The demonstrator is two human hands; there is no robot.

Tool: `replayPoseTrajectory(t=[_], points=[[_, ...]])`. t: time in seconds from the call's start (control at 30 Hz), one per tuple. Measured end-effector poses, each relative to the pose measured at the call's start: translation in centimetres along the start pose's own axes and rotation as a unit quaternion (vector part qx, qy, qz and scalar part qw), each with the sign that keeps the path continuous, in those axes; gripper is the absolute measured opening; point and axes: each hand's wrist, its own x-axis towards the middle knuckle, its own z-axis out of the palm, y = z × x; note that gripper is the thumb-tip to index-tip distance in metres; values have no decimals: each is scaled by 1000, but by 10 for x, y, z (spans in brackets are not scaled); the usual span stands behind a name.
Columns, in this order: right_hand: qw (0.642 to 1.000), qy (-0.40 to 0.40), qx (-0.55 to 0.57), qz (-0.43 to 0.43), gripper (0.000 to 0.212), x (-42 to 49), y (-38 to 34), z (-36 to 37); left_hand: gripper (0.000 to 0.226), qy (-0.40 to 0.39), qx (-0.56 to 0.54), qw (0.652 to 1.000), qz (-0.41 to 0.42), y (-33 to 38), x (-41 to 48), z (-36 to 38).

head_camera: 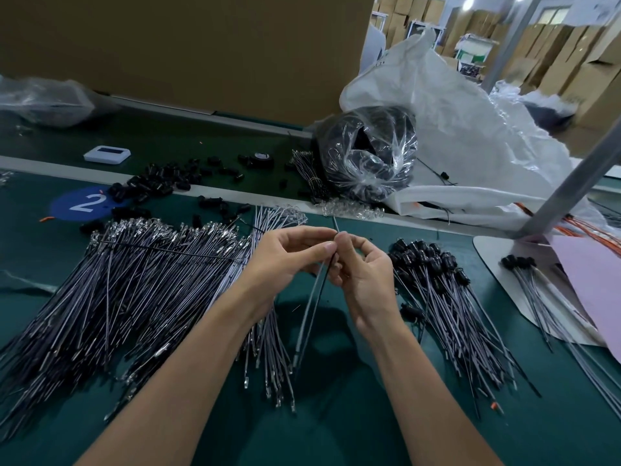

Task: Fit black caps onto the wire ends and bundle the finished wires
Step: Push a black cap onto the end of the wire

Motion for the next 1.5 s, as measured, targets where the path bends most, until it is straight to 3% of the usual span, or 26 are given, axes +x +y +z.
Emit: replayPoseTrajectory(t=[0.4, 0.53, 0.67, 0.73, 1.07, 1.5], points=[[999, -30, 1, 27, 50, -1, -1, -1, 36, 12, -74, 997, -4, -9, 5, -5], [994, -71, -64, 57, 38, -3, -2, -3, 39, 51, -124, 991, 12, -9, 6, -8], [985, -80, -139, 72, 8, -4, -2, -5, 38, 71, -149, 986, 27, -8, 7, -9], [982, -79, -156, 66, 2, -4, -1, -4, 39, 68, -154, 985, 28, -7, 7, -9], [986, -42, -161, -10, 6, -4, -1, -3, 45, 84, -99, 991, 21, -12, 4, 0], [982, -60, -180, -21, 9, -3, 2, -3, 15, 131, -155, 977, 72, -1, 3, -8]])
